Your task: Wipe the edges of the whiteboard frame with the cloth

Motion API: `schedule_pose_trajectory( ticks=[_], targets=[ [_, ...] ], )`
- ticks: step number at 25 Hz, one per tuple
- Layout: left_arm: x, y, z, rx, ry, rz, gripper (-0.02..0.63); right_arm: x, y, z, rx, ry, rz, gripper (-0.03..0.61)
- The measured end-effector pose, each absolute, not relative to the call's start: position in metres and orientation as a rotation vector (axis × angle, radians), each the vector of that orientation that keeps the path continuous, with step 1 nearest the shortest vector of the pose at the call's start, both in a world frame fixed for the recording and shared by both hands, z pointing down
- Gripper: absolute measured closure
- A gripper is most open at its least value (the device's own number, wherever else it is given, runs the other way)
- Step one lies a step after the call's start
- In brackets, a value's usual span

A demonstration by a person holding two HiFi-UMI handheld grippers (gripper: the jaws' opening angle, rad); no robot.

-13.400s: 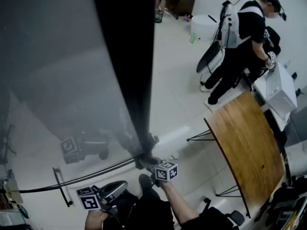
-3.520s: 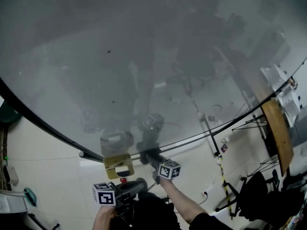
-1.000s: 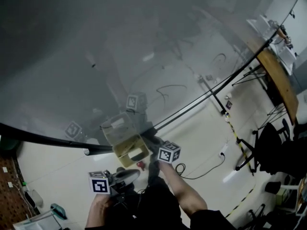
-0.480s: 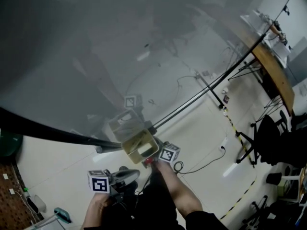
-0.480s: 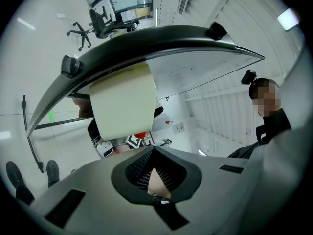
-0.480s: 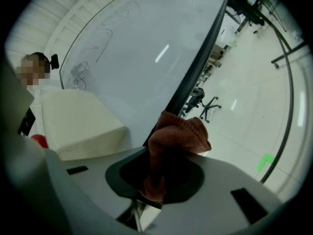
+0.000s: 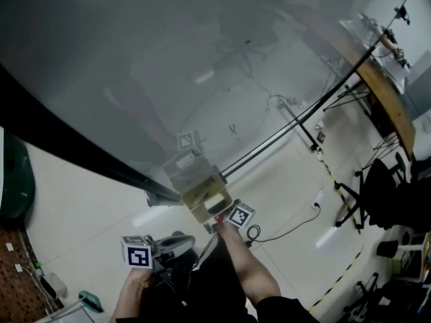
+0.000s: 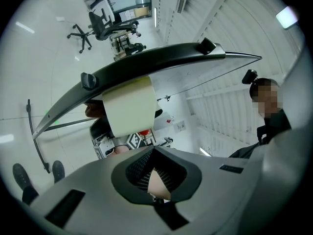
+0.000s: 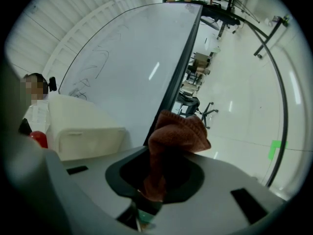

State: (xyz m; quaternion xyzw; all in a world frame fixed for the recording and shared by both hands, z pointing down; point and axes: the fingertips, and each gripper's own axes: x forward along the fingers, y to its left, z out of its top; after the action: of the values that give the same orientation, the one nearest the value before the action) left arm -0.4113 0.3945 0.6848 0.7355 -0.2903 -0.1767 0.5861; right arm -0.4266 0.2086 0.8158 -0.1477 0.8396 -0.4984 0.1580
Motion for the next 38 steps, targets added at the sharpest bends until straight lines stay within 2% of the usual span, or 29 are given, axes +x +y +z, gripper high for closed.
schedule_pose_trajectory(
  ticks=[20, 38],
  targets=[
    [-0.43, 0.416, 0.677, 1.785, -0.653, -0.394, 0.624, -0.462, 0.265, 0.839, -0.452, 2.352, -1.524, 0.503],
    [-0.444, 0.418, 0.661, 1.824, -0.634, -0.458, 0.624, -0.48, 0.308, 0.824, -0.532, 2.616, -1.478, 0.505]
  ],
)
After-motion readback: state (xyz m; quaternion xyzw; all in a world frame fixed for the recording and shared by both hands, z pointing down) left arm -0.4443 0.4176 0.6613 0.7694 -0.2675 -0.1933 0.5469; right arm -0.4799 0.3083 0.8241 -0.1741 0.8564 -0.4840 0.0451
